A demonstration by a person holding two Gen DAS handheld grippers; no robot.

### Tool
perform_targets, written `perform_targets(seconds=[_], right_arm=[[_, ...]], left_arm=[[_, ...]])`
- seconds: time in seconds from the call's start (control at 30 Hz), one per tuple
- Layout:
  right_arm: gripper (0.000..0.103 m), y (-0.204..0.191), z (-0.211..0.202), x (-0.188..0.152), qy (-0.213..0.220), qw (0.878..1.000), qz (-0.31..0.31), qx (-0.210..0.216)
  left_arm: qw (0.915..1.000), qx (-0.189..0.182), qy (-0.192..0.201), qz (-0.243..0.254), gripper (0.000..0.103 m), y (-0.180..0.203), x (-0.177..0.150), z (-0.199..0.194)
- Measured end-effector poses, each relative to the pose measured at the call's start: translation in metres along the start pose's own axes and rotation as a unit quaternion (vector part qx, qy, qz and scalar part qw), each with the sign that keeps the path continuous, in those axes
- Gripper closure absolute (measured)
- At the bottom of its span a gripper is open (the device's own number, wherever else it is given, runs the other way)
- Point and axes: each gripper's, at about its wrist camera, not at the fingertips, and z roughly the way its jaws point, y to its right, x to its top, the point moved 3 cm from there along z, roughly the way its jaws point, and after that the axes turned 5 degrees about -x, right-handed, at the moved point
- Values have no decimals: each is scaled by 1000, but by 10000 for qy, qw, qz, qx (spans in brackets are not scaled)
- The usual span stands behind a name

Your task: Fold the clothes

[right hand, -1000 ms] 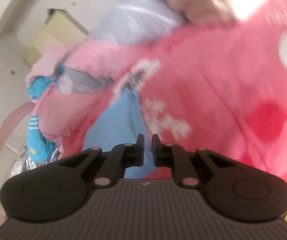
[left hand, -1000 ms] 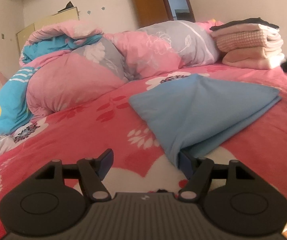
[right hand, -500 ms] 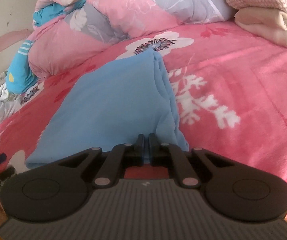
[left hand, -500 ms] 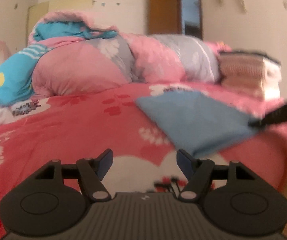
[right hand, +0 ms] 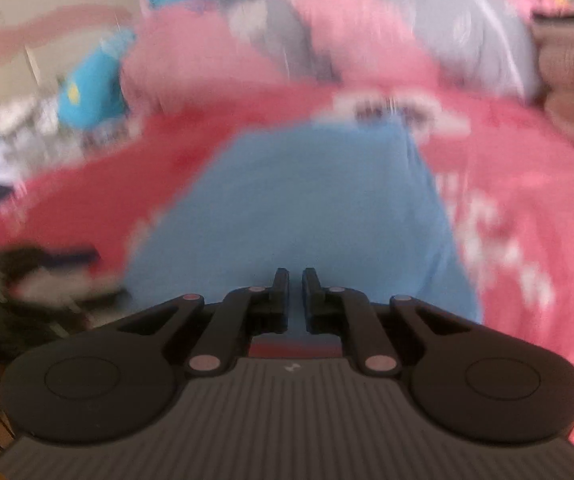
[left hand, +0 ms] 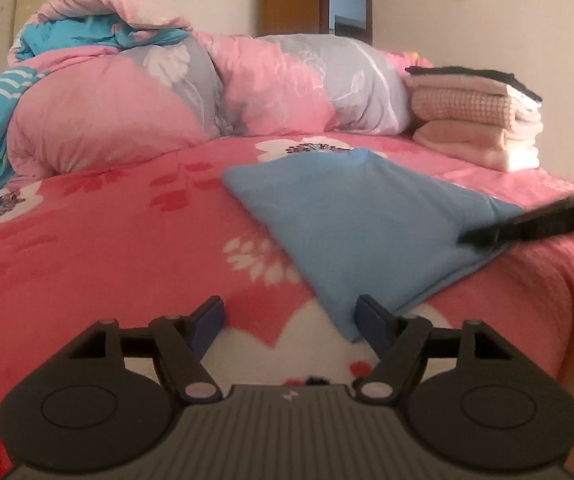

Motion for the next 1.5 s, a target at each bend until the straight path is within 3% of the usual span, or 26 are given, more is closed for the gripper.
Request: perform_targets(seconds=[0.1,0.2,0.23,0.3,0.37,0.4,0.43,0.53,0.6,0.67,0.73,0.8,0.83,0.93,1.0,1.07,1.17,1.27,1.37,1.5], right_arm=[[95,-3,-8,3,117,9999,79,-60],[95,-32,-31,20,760,9952,-331,520],[95,-42,-31,18,797,9934,-548,619],[95,-61,-29,14,843,9884,-985,793],[93,-64,-1,-7,268,9906,-1006,893],[93,-61,10,-19,193,9913,-938,905],[93,-59,7,-23,400,9908,-864,959],[93,-54,-10,-3,479,9931,-645,850],[92,-45,-28,11,903,9918,-647,635],[92,-28,-34,18,1081,9922,-602,168],[92,-4,-23,15,839,9959,-267,-184],[92,23,4,0,101,9990,279,-344],[91,31,3,1,169,9979,594,-193],[90,32,-11,28,263,9967,759,-125],[90,26,-16,52,467,9971,594,63],[89,14,-8,75,470,9981,322,243],[90,-13,19,108,266,9979,-167,561],[90,-43,66,127,-370,9926,-401,1082],[90,-66,128,130,-1092,9846,-601,1225],[94,-77,178,143,-1340,9824,-532,1189]], left_arm=[[10000,-64,21,-31,28,-2,-1,-1],[9999,-88,50,-54,27,-4,-1,-1],[9999,-97,54,-83,27,-5,-1,-1],[9998,-127,57,-139,26,-6,0,-1],[9997,-149,53,-175,25,-7,1,-2],[9997,-144,53,-163,25,-7,1,-3],[9998,-135,54,-148,24,-7,2,-4],[9998,-52,136,-103,21,-7,7,-9],[9996,-66,273,-79,20,-8,15,-12],[9992,-129,390,11,13,-6,25,-13],[9986,-218,433,228,11,0,34,-7],[9975,-274,417,502,11,9,42,0],[9966,-316,412,637,11,13,44,4],[9941,-376,513,878,16,21,45,15],[9942,-528,471,811,27,21,43,22],[9952,-683,478,521,46,16,38,25],[9958,-808,410,132,55,7,30,29],[9958,-897,146,-106,59,4,23,37],[9963,-854,116,32,60,7,24,40],[9964,-840,96,55,60,6,22,41]])
